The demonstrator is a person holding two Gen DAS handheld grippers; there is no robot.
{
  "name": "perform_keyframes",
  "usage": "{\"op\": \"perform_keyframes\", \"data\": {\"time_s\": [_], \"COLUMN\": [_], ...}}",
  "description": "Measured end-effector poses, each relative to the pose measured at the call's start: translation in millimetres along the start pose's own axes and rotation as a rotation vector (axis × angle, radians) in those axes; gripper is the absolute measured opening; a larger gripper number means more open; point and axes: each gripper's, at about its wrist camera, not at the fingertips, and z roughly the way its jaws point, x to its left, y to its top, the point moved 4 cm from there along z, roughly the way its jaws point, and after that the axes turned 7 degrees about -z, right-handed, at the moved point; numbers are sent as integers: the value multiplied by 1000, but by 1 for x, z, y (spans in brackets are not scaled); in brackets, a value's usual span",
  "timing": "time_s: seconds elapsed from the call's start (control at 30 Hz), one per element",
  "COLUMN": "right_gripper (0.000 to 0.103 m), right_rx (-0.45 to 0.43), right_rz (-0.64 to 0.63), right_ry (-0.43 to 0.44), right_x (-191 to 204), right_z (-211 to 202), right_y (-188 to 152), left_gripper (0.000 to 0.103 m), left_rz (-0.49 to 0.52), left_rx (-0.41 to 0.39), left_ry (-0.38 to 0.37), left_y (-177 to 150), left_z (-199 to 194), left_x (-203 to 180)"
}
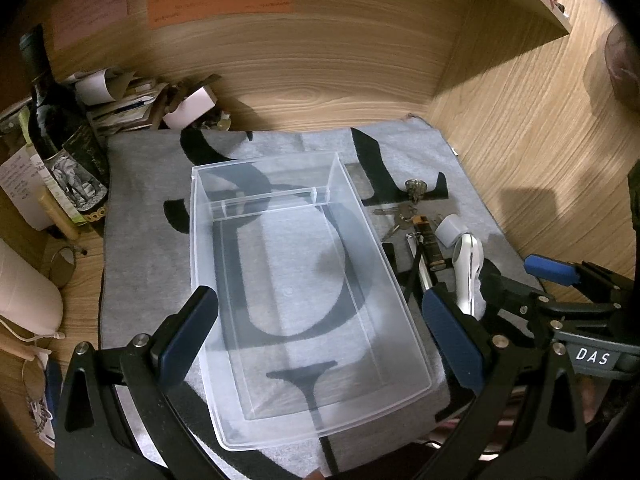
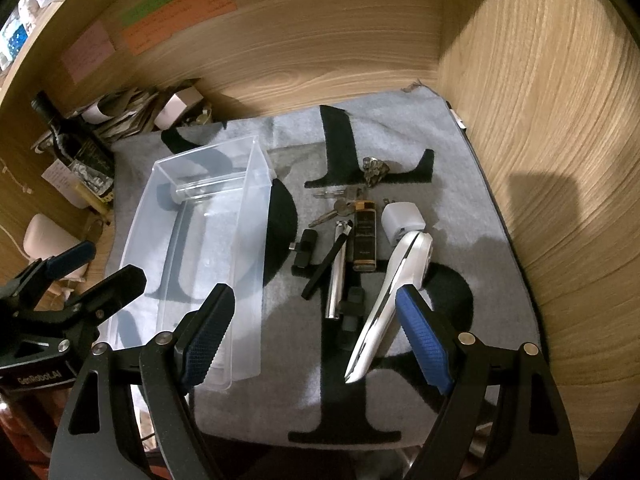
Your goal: Organize rigid objects
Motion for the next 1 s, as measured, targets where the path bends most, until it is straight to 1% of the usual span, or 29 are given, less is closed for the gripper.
{"op": "perform_keyframes", "data": {"time_s": [1.0], "right_gripper": [81], "right_rx": [6], "right_rz": [5], "right_ry": [2], "right_x": [1], "right_z": [0], "right_y": [6], "left_gripper": [103], "left_rz": [2], "left_rx": [3], "left_ry": [1], "left_y": [3], "left_z": [1], "left_x": [-1]}}
